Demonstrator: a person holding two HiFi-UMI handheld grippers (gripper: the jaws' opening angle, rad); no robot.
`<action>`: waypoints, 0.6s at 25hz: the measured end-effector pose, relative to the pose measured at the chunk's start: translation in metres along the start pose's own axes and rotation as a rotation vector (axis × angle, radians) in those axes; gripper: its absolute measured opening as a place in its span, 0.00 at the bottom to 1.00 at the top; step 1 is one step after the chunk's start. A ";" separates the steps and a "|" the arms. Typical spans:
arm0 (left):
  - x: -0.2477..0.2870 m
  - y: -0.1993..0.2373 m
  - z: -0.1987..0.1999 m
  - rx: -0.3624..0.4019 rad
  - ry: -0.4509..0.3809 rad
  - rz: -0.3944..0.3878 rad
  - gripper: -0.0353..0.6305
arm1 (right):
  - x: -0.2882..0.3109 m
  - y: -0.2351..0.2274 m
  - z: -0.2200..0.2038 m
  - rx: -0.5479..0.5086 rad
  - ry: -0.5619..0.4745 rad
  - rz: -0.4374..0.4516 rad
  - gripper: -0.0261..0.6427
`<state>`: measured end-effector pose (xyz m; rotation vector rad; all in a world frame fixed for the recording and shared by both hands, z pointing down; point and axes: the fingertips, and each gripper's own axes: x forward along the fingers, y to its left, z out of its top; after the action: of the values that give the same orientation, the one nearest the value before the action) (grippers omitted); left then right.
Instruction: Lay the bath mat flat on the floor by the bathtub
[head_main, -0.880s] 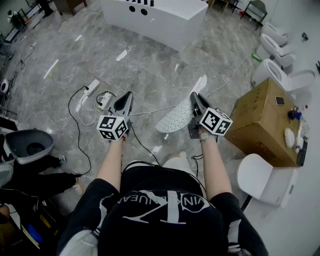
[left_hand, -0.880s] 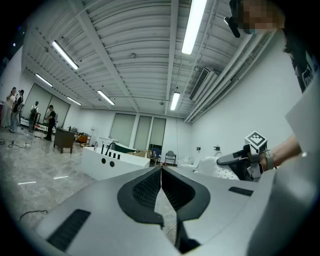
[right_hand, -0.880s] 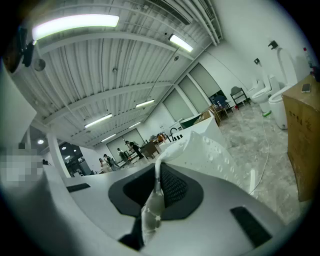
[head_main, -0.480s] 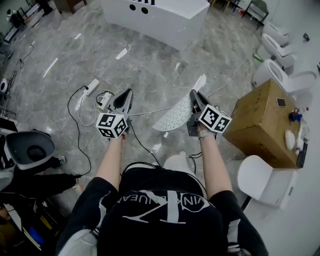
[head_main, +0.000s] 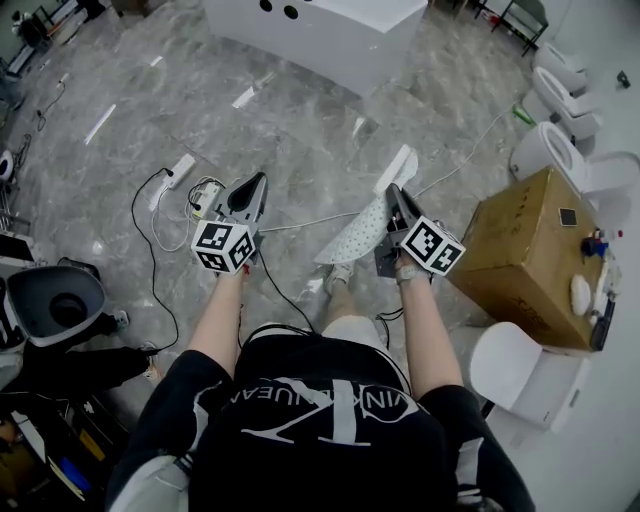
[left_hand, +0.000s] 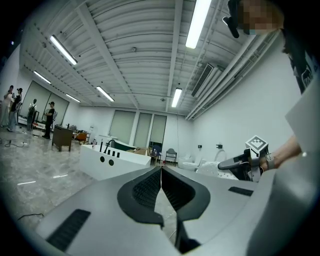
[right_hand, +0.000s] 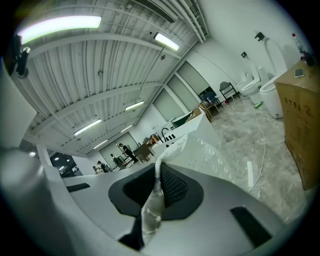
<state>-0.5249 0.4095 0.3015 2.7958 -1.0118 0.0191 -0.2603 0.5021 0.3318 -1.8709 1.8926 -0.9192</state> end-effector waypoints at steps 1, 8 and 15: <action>0.009 0.004 -0.001 0.003 0.003 0.003 0.08 | 0.006 -0.006 0.002 0.005 -0.001 -0.003 0.10; 0.092 0.026 0.005 -0.015 0.017 0.033 0.08 | 0.058 -0.060 0.041 0.011 0.023 -0.024 0.10; 0.177 0.045 0.010 -0.036 0.042 0.055 0.08 | 0.118 -0.111 0.082 0.009 0.063 -0.056 0.10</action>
<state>-0.4177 0.2622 0.3109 2.7226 -1.0687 0.0660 -0.1334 0.3769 0.3671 -1.9203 1.8774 -1.0145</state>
